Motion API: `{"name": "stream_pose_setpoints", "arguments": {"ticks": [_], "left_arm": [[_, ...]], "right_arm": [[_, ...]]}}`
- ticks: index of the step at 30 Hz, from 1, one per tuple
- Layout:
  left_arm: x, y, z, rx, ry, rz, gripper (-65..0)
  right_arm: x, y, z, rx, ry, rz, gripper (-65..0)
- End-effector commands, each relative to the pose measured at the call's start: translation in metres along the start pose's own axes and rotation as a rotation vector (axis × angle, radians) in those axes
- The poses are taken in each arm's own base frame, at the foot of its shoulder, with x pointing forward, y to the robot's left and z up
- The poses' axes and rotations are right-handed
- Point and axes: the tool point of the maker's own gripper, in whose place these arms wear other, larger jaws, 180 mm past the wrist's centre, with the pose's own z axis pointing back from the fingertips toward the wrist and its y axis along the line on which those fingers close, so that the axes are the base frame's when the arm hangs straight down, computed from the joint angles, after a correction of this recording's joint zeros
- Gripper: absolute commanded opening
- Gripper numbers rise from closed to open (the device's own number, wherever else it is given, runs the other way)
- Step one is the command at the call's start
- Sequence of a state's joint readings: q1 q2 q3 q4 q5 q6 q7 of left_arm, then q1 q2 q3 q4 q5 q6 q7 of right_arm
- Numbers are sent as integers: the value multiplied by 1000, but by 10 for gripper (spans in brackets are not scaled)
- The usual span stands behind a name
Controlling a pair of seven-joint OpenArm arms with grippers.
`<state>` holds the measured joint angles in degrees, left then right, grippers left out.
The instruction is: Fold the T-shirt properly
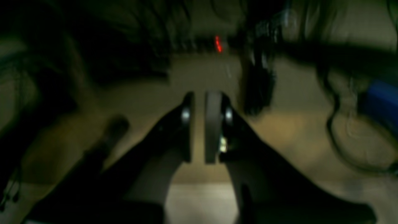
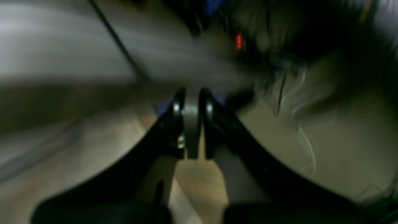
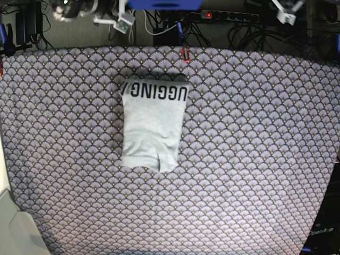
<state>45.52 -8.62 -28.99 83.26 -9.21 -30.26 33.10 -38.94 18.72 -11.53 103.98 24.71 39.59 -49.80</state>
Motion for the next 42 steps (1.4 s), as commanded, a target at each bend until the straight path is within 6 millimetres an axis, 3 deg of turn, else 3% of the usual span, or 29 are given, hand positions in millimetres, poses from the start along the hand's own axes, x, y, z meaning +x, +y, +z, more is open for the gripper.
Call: {"name": "stream_pose_setpoints", "arguments": {"ticks": [1,2,7,11,13,15,19,23,26,29,33,42], "left_arm": [[-14,0,-7,-9,27,3,-593],[-30,-5,-19,-29,56,30,-593],[-71,-24,-64,-98,84,154,-618],[-92,-38,-92,-123,93,162,-646],[-98,-32,-103,-68,103,169,-647],[-94,-22,-112,-1,95,156,-647],[-64,-8,-130,88,70,99,-647],[-33,1,-144,147,78,87,-646],[-18,2,-149,163,87,91,-646],[0,-2,-156,176,74,92,-646],[13,9,-156,253,61,83,-646],[16,-6,-161,238,70,55,-646]], "right_arm": [[-7,2,-5,6,-4,-19,-650],[-22,-2,-14,-4,17,-50,-650],[-86,-16,-50,-4,69,-215,-650],[-117,-42,-82,-21,22,-417,-650],[-128,-55,-97,-38,-3,-516,-650],[-128,-68,-106,-63,-47,-586,-650],[-113,-95,-115,-124,-169,-673,-650],[-124,-151,-105,-413,-175,-689,-650],[-130,-175,-94,-550,-143,-639,-650],[-133,-187,-90,-622,-75,-541,-650],[-134,-190,-92,-704,-13,-460,-650],[-137,-186,-95,-729,5,-469,-650]]}}
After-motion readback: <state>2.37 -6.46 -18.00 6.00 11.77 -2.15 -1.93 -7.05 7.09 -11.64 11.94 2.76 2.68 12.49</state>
